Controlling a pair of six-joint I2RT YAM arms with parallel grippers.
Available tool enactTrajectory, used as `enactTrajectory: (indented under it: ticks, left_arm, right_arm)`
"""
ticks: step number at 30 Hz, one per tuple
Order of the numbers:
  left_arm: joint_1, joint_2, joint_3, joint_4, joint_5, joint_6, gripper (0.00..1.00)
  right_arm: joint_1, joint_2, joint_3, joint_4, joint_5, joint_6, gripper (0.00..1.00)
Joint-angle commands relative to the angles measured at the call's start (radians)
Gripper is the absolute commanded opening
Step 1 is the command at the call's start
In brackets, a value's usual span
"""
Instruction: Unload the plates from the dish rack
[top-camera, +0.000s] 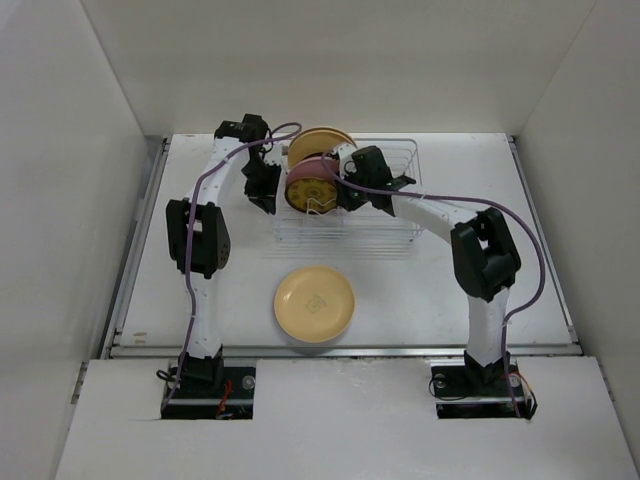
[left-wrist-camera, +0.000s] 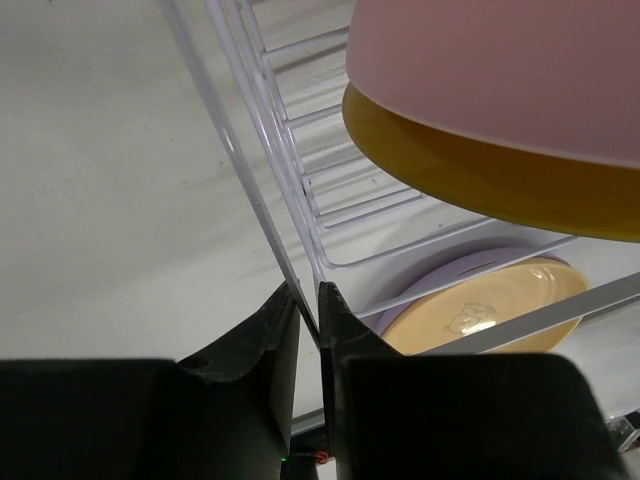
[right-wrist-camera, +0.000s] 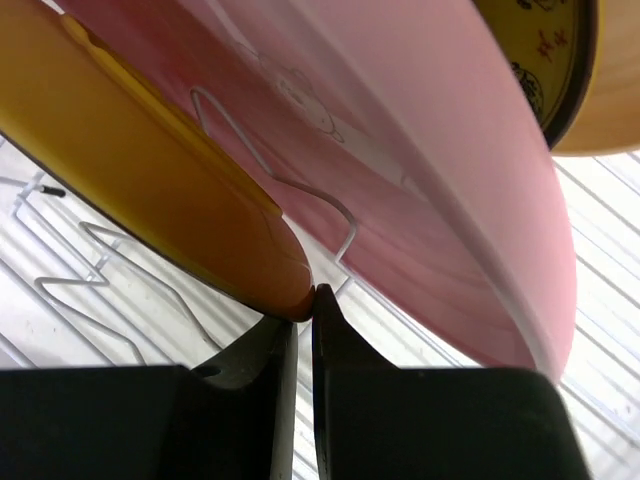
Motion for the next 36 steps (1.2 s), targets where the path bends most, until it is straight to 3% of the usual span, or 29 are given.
enactTrajectory:
  ticks: [1, 6, 7, 10, 13, 17, 23, 24, 25, 28, 36]
  left_arm:
    - [0.007, -0.007, -0.002, -0.005, -0.010, -0.026, 0.00]
    - [0.008, 0.002, 0.011, -0.005, -0.019, -0.026, 0.00]
    - [0.008, 0.011, 0.011, -0.005, -0.019, -0.026, 0.00]
    - [0.008, 0.022, 0.011, -0.005, -0.010, -0.026, 0.00]
    - [0.008, 0.022, 0.011, -0.005, -0.001, -0.017, 0.00]
    - [0.008, 0.031, 0.011, -0.005, 0.008, -0.008, 0.00]
    - [0.017, 0.041, 0.011, -0.014, 0.018, -0.008, 0.00]
    - [0.017, 0.041, 0.011, -0.014, 0.018, -0.008, 0.00]
    - [0.017, 0.041, 0.011, -0.014, 0.018, -0.008, 0.00]
    - [0.027, 0.041, 0.011, -0.014, 0.027, -0.008, 0.00]
    - [0.046, 0.050, 0.001, -0.003, 0.109, -0.071, 0.00]
  right_arm:
    - [0.001, -0.148, 0.006, 0.069, 0.074, 0.015, 0.00]
    - [0.001, -0.159, 0.004, 0.074, 0.139, -0.006, 0.00]
    - [0.001, -0.148, 0.004, 0.074, 0.129, -0.020, 0.06]
    - [0.001, -0.091, 0.055, 0.023, 0.102, -0.043, 0.38]
    - [0.001, -0.070, 0.066, 0.034, 0.083, -0.043, 0.50]
    - [0.001, -0.070, 0.066, 0.084, 0.067, -0.033, 0.52]
    - [0.001, -0.004, 0.122, 0.082, 0.082, -0.020, 0.45]
    - [0.001, -0.004, 0.122, 0.082, 0.082, -0.020, 0.40]
    - [0.001, -0.004, 0.122, 0.082, 0.071, -0.020, 0.26]
    - [0.001, -0.004, 0.122, 0.072, 0.060, -0.020, 0.02]
    - [0.010, -0.082, 0.122, 0.063, 0.092, -0.048, 0.00]
